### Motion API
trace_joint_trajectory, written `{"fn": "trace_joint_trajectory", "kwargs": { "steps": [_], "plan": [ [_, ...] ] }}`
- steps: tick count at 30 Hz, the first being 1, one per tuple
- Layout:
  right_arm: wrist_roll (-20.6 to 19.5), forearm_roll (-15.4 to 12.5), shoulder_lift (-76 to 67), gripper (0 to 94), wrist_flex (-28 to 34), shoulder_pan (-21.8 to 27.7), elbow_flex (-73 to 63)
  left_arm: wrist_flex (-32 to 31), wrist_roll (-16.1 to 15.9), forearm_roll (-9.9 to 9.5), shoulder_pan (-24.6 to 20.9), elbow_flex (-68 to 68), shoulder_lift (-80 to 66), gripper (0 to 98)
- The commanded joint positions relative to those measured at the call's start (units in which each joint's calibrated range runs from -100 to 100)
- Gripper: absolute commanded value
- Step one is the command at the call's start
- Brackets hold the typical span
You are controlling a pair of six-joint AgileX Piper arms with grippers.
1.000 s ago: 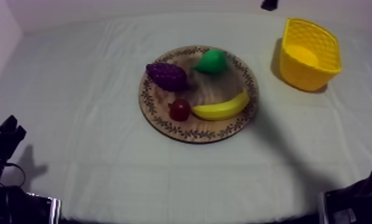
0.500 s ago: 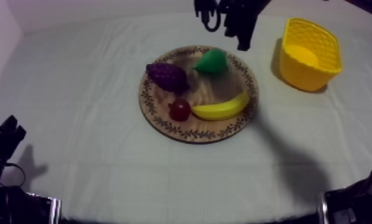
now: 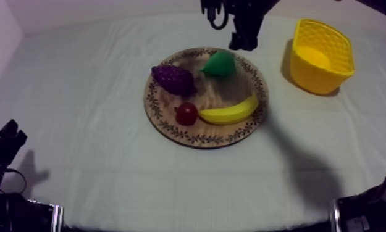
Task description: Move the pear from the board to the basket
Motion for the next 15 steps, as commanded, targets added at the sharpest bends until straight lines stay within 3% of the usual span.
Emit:
{"fn": "trace_joint_trajectory", "kwargs": {
  "steps": [1,15],
  "plan": [
    [-0.3,-0.13,1.35,86.6,1.62,-0.24,-1.04,0.0,0.02,0.01,-0.01,0.0,-0.04,0.1],
    [-1.27,-0.35,12.9,78.7,5.73,-0.45,-8.01,0.0,0.02,0.01,-0.01,0.0,-0.04,0.1]
  ]
}}
